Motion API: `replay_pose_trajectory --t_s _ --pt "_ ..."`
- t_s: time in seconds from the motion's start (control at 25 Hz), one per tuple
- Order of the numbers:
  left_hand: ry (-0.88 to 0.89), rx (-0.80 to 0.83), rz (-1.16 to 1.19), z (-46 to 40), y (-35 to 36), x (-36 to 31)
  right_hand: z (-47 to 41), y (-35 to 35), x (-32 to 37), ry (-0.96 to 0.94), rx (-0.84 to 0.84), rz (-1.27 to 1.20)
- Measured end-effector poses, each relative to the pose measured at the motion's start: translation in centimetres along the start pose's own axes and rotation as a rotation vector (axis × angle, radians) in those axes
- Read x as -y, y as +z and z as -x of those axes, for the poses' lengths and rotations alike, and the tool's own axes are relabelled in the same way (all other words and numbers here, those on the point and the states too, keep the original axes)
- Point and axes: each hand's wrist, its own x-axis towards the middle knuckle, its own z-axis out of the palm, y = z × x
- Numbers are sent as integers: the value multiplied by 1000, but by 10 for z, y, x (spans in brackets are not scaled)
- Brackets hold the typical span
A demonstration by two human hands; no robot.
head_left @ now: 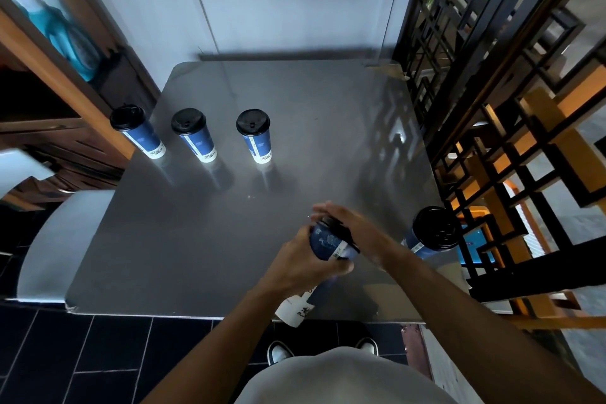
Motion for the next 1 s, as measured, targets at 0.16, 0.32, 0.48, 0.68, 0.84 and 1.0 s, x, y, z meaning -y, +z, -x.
replay_pose_trajectory --t_s 0.16,0.32,0.48,0.68,0.84,1.0 --pt "-233 2 749 -10 -8 -15 -6 0 -3 -100 -160 -389" --pt "-337 -3 1060 -17 -14 -28 -10 19 -12 -66 -177 -273" --pt "-431 29 1072 -17 -16 -24 -8 26 -12 52 -248 -257" --pt "-493 57 1111 -21 -12 -19 -5 29 -9 145 -304 -286" --pt "-491 26 1072 -22 -9 -20 -2 27 -8 139 -324 -326" --pt "-538 57 539 -16 -18 -24 -1 26 -8 119 -322 -328"
